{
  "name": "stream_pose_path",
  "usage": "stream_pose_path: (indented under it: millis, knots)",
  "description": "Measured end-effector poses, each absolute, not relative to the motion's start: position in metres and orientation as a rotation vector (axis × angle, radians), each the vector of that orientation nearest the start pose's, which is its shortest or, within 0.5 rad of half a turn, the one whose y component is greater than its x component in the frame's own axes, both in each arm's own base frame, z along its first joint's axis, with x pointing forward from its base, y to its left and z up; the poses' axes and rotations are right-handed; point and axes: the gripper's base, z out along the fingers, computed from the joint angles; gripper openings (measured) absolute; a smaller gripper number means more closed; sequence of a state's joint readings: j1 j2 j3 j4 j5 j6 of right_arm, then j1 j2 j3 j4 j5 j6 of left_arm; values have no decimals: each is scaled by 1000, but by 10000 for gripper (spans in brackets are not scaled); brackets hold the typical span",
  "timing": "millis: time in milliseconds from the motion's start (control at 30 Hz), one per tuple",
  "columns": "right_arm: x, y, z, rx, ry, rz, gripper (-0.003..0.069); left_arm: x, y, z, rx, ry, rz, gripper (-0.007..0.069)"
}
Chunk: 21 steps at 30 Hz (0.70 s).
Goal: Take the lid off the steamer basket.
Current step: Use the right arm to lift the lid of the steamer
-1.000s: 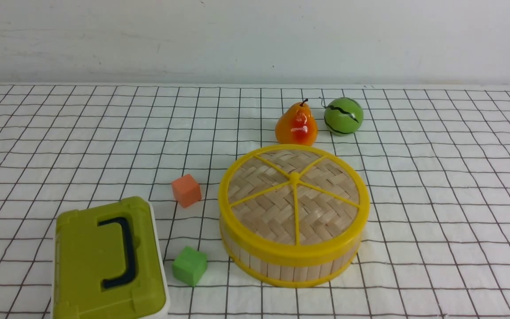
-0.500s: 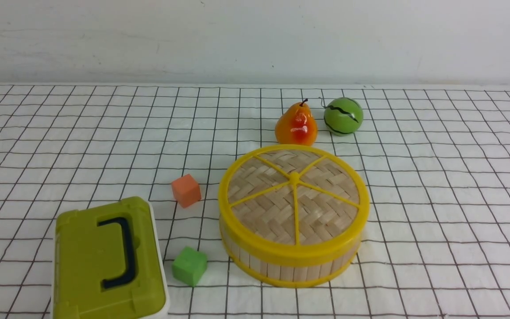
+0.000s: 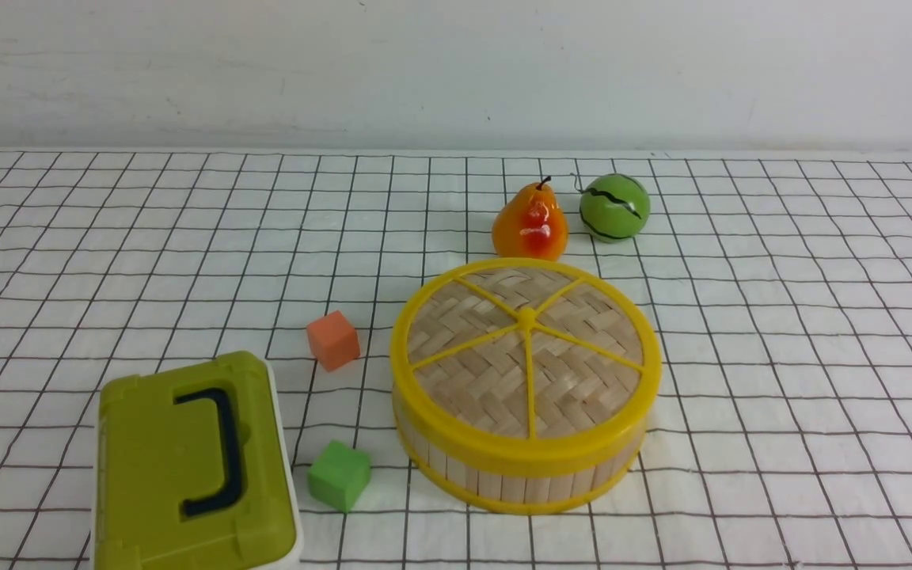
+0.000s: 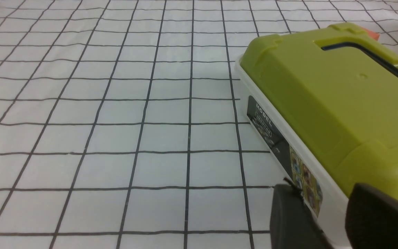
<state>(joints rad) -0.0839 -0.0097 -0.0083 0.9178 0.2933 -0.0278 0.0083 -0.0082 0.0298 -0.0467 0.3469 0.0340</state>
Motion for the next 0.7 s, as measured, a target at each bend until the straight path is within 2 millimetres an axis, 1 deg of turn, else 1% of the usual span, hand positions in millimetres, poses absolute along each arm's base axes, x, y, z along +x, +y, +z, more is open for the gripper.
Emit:
stream_pose_path:
  millis: [67, 133, 167, 200, 267, 300, 333, 367, 400, 433, 467, 533, 567, 600, 633, 667, 700]
  knots:
    - [52, 20, 217, 455, 1631, 697, 101, 53, -1, 172, -6, 1852, -16, 239]
    - [51, 23, 241, 310, 1673, 602, 51, 53, -1, 172, -6, 1852, -16, 239]
    - [53, 23, 243, 289, 1694, 589, 45, 53, -1, 172, -6, 1852, -16, 239]
    - [55, 25, 264, 175, 1745, 510, -2, 53, -1, 172, -6, 1852, -16, 239]
    - [65, 25, 294, 36, 1847, 409, -21, 53, -1, 172, -6, 1852, -16, 239]
    - [68, 25, 293, 35, 1859, 408, -21, 53, -1, 172, -6, 1852, -16, 239]
    - [77, 25, 318, -75, 1940, 337, -22, 53, -1, 172, -6, 1852, -16, 239]
    - [81, 25, 319, -83, 1965, 333, -22, 53, -1, 172, -6, 1852, -16, 239]
    - [91, 23, 335, -152, 2044, 288, -22, 53, -1, 172, -6, 1852, -16, 239]
    - [97, 23, 346, -192, 2083, 275, -22, 53, -1, 172, -6, 1852, -16, 239]
    - [110, 22, 357, -243, 2160, 261, -22, 53, -1, 172, -6, 1852, -16, 239]
    - [123, 24, 368, -311, 2220, 259, -21, 53, -1, 172, -6, 1852, -16, 239]
    - [127, 25, 371, -323, 2233, 262, -21, 53, -1, 172, -6, 1852, -16, 239]
    - [138, 29, 380, -401, 2269, 264, -20, 53, -1, 172, -6, 1852, -16, 239]
    - [146, 33, 384, -456, 2297, 263, -19, 53, -1, 172, -6, 1852, -16, 239]
    - [151, 34, 383, -467, 2312, 264, -19, 53, -1, 172, -6, 1852, -16, 239]
    - [163, 41, 387, -553, 2353, 253, -18, 53, -1, 172, -6, 1852, -16, 239]
